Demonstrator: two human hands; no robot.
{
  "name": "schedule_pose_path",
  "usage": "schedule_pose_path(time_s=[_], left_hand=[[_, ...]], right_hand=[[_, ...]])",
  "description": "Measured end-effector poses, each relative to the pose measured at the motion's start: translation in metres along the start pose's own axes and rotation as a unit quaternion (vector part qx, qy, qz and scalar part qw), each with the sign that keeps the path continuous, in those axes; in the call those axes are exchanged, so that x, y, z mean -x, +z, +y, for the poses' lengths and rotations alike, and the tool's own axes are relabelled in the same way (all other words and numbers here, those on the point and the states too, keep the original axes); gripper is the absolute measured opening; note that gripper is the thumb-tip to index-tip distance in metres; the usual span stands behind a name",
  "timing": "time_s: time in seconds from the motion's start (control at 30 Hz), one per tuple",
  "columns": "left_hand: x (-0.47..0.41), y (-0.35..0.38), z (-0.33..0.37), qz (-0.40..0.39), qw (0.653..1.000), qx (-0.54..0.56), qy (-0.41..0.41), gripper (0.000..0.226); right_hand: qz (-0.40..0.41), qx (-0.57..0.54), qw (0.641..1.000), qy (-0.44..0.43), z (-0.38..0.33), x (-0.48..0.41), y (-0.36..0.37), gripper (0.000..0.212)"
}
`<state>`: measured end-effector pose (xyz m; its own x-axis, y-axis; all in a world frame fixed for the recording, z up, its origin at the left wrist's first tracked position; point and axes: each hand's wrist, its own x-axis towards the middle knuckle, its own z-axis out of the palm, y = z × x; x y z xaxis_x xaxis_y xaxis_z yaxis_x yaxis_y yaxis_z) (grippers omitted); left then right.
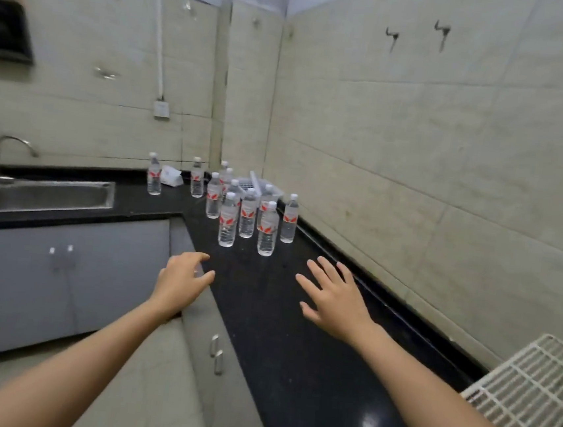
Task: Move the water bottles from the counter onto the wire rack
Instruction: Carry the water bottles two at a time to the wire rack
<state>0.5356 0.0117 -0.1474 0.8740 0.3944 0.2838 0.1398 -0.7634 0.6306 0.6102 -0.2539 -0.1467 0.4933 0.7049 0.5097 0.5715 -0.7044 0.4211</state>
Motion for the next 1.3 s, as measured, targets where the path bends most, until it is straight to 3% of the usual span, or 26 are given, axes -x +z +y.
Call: schedule_pose_path(time_s=[0.27,0.47,0.93,1.3], left_hand=[[0.037,-0.133,-0.146,0.067,0.994,-0.030,-0.077,0.042],[0.070,-0.193,-0.232,0.094,0.982,-0.011,-0.161,0.042],[0.034,-0.247,-0.317,0.152,0.959,-0.033,-0.238,0.043],[-0.154,-0.266,-0.367,0.163,0.969,-0.044,-0.180,0.044]], right_hand=[[0.001,-0.065,0.997,-0.031,-0.177,-0.088,0.000,0.057],[-0.023,-0.110,0.990,-0.082,-0.276,-0.125,0.009,0.060],[0.022,-0.183,0.974,-0.133,-0.391,-0.269,0.037,0.061],[0.066,-0.218,0.968,-0.104,-0.409,-0.441,0.124,0.058]])
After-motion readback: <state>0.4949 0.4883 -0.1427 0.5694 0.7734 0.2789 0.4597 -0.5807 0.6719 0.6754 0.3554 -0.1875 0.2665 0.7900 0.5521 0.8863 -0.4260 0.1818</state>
